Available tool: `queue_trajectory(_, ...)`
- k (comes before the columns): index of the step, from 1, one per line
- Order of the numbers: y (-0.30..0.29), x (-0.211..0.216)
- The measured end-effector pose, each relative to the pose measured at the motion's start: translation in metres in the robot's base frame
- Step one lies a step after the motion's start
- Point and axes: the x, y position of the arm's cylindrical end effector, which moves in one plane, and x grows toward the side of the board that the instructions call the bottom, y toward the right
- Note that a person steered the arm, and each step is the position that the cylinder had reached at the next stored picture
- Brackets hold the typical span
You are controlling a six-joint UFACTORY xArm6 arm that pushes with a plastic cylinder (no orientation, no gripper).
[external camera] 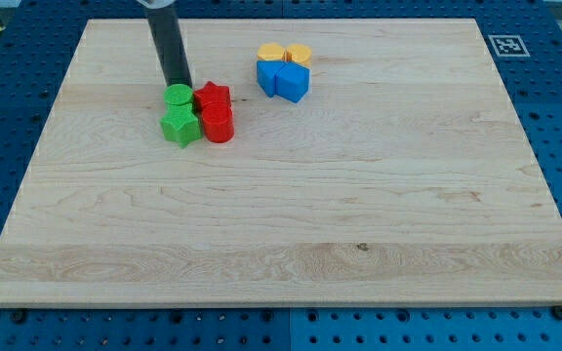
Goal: Move red star slightly to the right and bit down
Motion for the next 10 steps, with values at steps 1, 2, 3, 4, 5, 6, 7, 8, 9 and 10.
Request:
queue_trajectory(1, 0.012, 0.006)
queue_trajectory(2, 0.015, 0.009)
queue_trajectory(3, 0.015, 0.025)
queue_trajectory(4, 0.015, 0.029)
queue_trajectory(5, 0.016, 0.035)
queue_trajectory(6, 0.017, 0.050)
queue_trajectory(7, 0.017, 0.051)
queue_trajectory(8, 0.028, 0.057)
queue_trajectory(9, 0.047, 0.061)
queue_trajectory(10, 0.061, 0.061)
